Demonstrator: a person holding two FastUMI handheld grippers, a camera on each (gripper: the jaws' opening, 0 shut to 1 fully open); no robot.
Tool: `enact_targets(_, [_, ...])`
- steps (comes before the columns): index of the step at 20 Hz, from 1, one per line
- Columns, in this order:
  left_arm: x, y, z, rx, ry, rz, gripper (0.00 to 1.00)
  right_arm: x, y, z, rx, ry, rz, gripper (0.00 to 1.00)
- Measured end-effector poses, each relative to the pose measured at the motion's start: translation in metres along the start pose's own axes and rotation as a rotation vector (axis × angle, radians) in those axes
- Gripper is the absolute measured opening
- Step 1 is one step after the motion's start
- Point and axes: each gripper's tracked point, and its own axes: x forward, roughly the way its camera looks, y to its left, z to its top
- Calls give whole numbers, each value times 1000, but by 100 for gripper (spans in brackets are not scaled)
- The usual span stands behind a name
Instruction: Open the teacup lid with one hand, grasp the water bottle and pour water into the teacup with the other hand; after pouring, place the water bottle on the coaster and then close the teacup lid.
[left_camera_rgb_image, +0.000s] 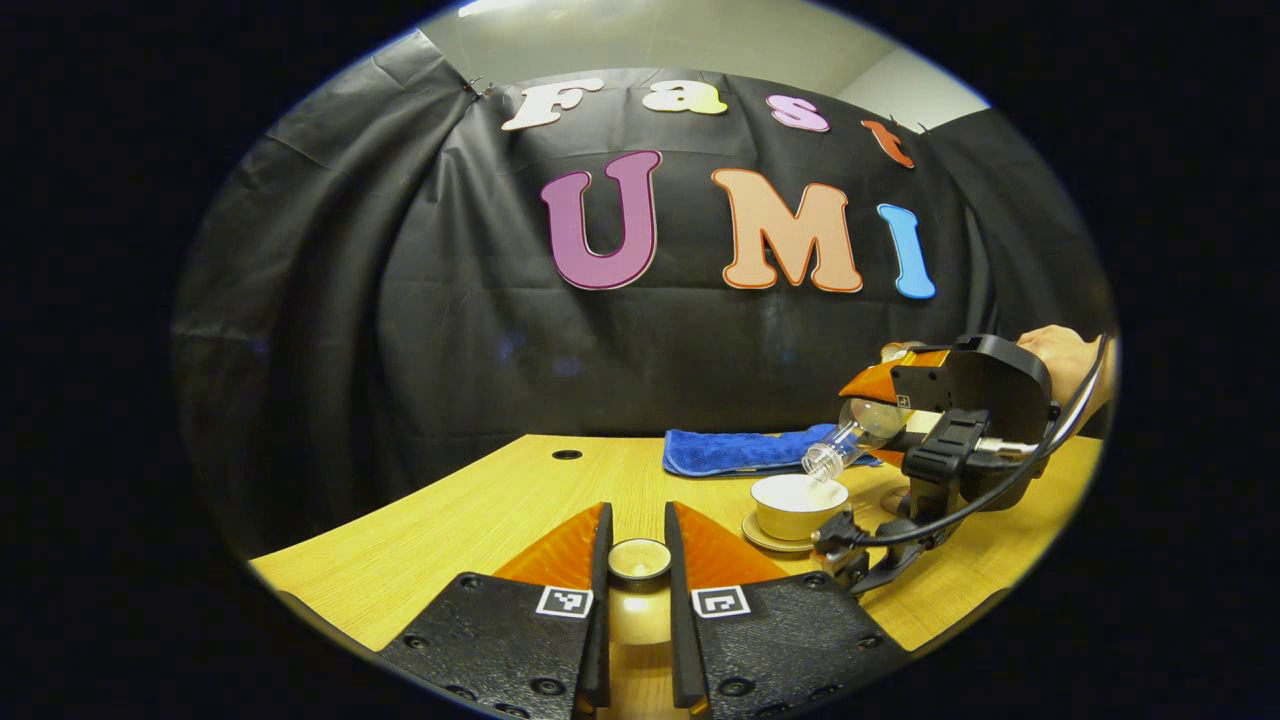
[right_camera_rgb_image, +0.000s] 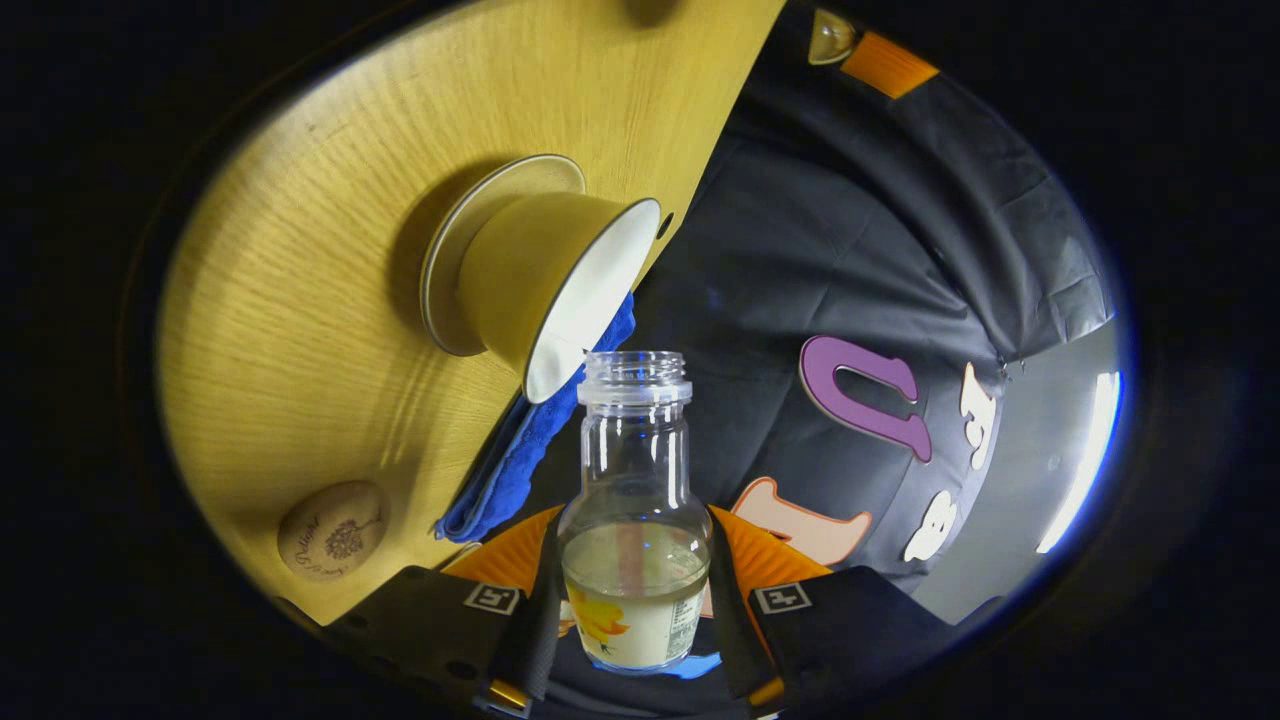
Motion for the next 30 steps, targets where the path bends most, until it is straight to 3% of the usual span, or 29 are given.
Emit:
enact_targets(5, [-1, 1, 1, 0, 1, 5, 23, -2, 13, -1, 332, -15, 136, 67])
enact_targets(7, [0, 1, 0, 0, 0, 5, 21, -6, 7, -2, 493, -25, 159, 72])
enact_targets(8, [0, 1, 1, -1, 2, 5, 21, -6, 0, -5, 591, -23, 169, 71])
enact_targets(15, [0, 1, 0, -1, 1, 5, 22, -6, -23, -76, 1526, 24, 165, 67])
enact_targets(18, [0, 1, 0, -1, 0, 5, 21, -13, -7, -96, 1794, 69, 105, 68])
enact_targets(24, [0, 2, 0, 0, 0, 7, 21, -21, 28, -113, 2048, 109, -13, 72])
enact_targets(30, [0, 2, 0, -1, 0, 7, 21, -20, 33, -113, 2060, 106, -61, 72])
